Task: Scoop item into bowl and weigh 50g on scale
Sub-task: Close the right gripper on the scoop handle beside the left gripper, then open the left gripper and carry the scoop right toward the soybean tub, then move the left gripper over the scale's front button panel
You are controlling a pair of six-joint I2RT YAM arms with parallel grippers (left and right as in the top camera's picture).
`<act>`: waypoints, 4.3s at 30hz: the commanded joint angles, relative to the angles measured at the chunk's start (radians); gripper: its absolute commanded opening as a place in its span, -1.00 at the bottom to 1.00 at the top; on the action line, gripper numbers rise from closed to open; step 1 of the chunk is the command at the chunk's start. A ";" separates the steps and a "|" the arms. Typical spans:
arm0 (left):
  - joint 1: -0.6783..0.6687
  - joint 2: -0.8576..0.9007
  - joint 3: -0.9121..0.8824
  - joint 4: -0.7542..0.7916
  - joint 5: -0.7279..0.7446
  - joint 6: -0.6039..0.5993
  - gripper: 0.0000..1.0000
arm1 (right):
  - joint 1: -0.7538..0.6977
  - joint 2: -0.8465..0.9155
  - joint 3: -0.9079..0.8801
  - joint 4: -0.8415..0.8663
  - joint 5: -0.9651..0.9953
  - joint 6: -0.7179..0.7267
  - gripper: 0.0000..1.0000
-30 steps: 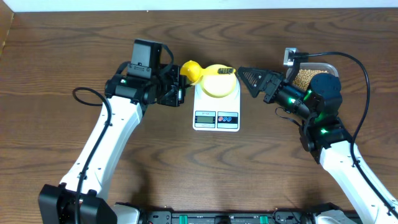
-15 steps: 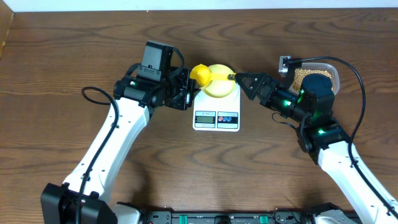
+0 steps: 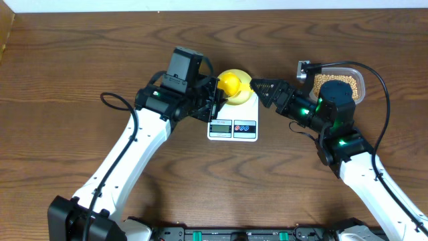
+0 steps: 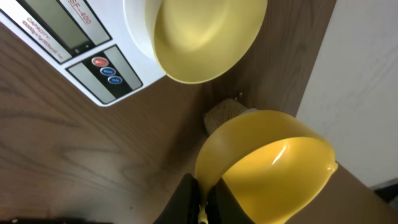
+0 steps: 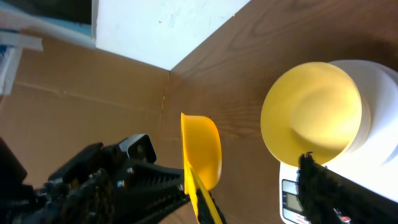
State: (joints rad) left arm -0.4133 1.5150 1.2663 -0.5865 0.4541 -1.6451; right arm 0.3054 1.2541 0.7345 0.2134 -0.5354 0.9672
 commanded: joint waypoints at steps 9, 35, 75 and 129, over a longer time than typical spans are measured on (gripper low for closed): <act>-0.023 -0.006 -0.006 0.002 -0.040 0.009 -0.85 | 0.007 0.010 0.019 0.003 0.039 0.005 0.45; -0.040 -0.006 -0.006 0.018 -0.040 0.009 -0.85 | 0.007 0.010 0.019 -0.002 0.032 0.004 -0.60; -0.040 -0.008 -0.006 0.110 -0.035 0.732 0.80 | -0.194 0.010 0.019 0.007 -0.135 -0.372 -0.98; -0.274 0.011 -0.006 -0.109 -0.678 1.511 0.81 | -0.343 0.007 0.314 -0.423 -0.043 -0.798 -0.98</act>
State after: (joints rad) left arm -0.6567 1.5150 1.2659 -0.6884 -0.1360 -0.1604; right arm -0.0360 1.2633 1.0264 -0.2058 -0.5854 0.1905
